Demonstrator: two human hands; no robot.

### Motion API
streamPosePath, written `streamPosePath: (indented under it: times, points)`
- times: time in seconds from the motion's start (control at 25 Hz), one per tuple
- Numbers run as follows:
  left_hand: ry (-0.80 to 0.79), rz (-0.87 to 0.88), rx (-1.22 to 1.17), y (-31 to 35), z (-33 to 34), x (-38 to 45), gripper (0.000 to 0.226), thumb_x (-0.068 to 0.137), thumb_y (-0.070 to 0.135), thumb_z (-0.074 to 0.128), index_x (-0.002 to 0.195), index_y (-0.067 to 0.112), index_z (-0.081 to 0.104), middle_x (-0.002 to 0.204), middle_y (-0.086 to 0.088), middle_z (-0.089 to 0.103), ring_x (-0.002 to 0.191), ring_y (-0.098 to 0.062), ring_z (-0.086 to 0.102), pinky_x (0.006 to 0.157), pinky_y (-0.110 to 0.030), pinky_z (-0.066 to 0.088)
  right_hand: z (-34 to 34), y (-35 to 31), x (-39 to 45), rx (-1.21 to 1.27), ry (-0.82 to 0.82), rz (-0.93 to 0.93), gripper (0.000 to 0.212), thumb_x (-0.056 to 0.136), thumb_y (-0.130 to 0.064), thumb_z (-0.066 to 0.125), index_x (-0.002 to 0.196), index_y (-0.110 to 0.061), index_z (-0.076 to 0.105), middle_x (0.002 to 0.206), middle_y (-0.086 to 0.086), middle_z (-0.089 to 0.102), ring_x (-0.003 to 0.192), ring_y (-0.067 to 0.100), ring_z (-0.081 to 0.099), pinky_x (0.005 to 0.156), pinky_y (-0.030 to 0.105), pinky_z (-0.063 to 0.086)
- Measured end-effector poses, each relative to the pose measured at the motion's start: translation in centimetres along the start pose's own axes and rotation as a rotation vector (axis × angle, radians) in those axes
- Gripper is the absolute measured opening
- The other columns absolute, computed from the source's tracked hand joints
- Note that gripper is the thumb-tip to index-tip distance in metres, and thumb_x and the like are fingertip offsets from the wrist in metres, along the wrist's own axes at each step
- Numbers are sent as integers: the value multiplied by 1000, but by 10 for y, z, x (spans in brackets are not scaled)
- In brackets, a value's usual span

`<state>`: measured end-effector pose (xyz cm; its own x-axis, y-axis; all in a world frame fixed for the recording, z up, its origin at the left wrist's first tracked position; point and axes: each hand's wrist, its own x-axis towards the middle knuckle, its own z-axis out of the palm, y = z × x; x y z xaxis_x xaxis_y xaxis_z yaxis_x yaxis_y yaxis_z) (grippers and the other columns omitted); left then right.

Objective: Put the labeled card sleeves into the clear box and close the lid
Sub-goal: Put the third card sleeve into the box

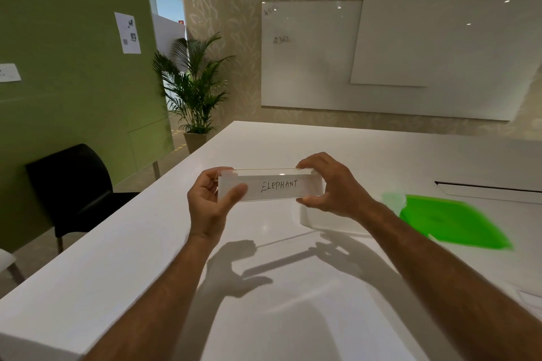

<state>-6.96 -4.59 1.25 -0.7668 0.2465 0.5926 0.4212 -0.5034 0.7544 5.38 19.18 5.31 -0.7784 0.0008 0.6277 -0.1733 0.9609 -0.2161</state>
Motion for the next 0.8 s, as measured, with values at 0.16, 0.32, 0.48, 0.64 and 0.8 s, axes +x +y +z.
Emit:
streamPosePath:
  times: [0.16,0.32,0.48,0.64,0.8]
  points:
    - [-158,50,293,1,2,13,42,61,39,88,92,16,71,92,2,74,91,-21,70,79,-36,60,-24,9,-5,-40,-66,44,66,67,-44,82,123,-33,50,117,-9,63,95,11,58,78,27,55]
    - [-288,131,539,7,18,31,44,63,44,89,96,18,75,96,4,75,89,-15,70,79,-20,57,-48,18,-9,-104,-116,94,65,64,-45,85,116,-36,48,109,-8,65,86,13,57,71,21,45]
    - [-400,190,631,9,44,52,44,66,43,85,99,16,76,96,5,74,86,-13,69,77,-16,56,-69,32,-10,-204,-155,167,77,63,-47,85,130,-31,50,118,-3,65,100,20,60,86,30,47]
    - [-540,238,722,1,72,65,45,69,40,85,103,12,75,102,5,73,85,-15,70,78,-15,56,-83,48,-13,-367,-253,225,78,66,-47,83,134,-27,50,112,3,62,104,20,54,86,31,42]
    - [-635,261,759,-8,97,75,33,73,30,86,99,12,77,99,-1,77,82,-19,71,75,-30,60,-94,60,-15,-396,-296,349,63,62,-42,86,118,-31,57,93,1,70,84,20,61,79,36,51]
